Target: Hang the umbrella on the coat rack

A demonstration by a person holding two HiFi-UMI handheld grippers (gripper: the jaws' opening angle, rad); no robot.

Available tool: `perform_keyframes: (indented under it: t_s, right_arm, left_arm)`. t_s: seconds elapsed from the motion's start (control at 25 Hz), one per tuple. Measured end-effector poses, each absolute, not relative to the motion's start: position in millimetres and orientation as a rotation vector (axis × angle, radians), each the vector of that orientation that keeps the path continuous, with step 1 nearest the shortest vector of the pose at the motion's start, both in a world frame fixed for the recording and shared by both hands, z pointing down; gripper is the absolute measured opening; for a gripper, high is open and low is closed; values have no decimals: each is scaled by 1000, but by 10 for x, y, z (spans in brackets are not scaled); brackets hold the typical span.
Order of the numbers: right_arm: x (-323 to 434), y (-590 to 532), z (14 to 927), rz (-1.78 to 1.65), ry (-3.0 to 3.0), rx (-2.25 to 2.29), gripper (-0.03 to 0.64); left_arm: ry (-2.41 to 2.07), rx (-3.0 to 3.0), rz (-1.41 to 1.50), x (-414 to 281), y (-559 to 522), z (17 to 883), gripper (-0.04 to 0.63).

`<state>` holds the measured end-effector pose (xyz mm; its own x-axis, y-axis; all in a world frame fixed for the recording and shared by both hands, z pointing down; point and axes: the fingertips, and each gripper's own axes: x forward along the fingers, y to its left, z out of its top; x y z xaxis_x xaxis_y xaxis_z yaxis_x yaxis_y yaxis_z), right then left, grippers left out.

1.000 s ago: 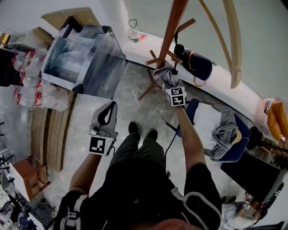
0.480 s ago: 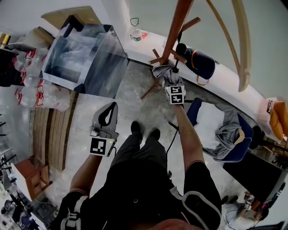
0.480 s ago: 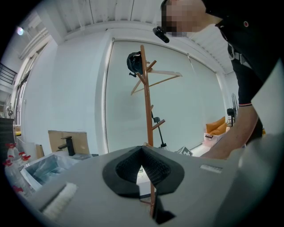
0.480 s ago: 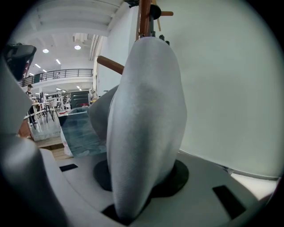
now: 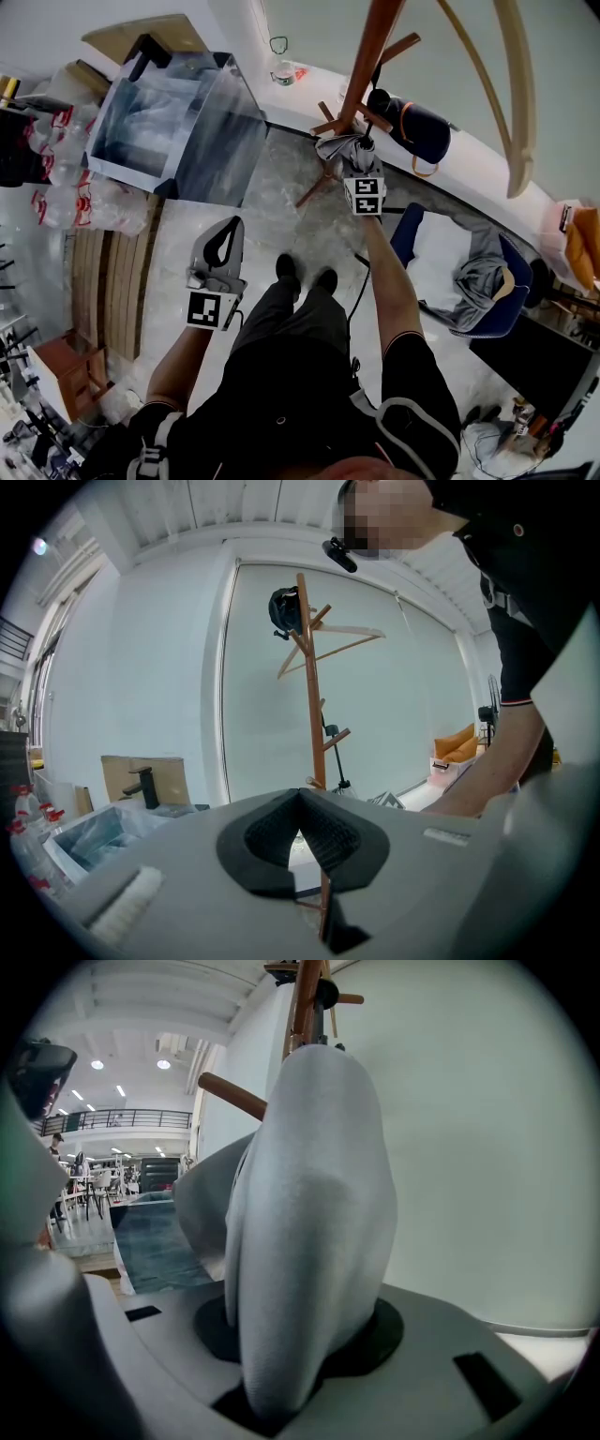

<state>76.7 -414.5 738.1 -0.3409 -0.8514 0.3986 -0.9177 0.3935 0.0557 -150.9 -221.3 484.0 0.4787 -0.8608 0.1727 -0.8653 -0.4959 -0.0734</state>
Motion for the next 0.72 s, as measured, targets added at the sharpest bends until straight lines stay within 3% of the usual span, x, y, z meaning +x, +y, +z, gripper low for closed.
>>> perform_keyframes:
  t_s: [0.72]
  right_arm:
    - [834,-4185,7442,246,-2244,1592,194]
  left_arm:
    - [-1566,2685,288,-1560,-2262,4887,2]
